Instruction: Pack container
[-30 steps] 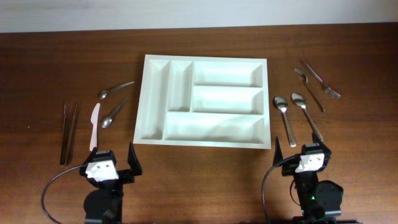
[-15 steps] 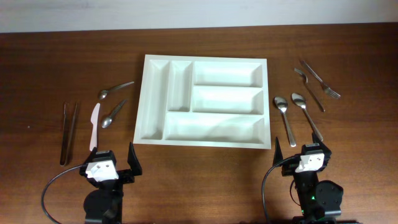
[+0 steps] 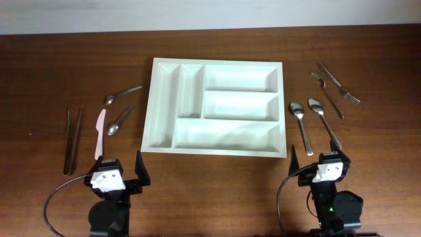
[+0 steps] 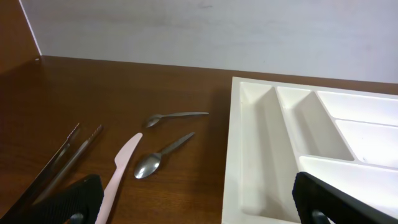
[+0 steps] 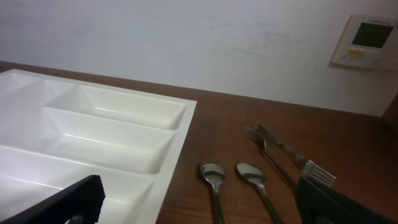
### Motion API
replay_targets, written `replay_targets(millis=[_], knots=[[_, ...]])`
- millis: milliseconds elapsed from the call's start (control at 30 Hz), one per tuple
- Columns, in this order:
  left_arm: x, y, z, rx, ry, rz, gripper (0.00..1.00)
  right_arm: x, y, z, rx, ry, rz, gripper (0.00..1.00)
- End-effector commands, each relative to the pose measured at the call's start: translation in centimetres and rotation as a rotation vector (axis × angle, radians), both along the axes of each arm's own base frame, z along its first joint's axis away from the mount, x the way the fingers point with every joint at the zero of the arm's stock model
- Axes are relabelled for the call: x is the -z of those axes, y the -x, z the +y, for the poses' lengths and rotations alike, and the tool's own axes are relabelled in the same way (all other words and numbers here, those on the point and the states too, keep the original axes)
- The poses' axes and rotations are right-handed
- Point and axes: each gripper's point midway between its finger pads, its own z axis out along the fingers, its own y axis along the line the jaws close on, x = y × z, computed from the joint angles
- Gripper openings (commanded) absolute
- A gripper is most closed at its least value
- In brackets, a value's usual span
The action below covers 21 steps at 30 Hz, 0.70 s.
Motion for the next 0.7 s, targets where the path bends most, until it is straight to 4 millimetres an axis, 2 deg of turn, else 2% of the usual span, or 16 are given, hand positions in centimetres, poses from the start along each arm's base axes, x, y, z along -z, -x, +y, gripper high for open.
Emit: replay_targets(millis=[0,433,567,667], knots=[[0.3,0.0,0.0,0.008,-0.017,0.000,0.99,0.1,0.0,0.0,0.001,-0.007,0.001,0.99],[0.3,0.0,0.0,0.008,-0.017,0.000,0.99,0.0,0.0,-0.1,0.007,-0.006,-0.005,0.99],[0.3,0.0,0.0,0.008,-0.017,0.000,0.99,-1.0,0.0,0.3,-0.014,-0.009,-0.046,0.99],[0.3,0.0,0.0,0.008,-0.017,0.000,0.99,-2.7,0.2,0.4,-0.018,-0.010,-0.085,0.99]])
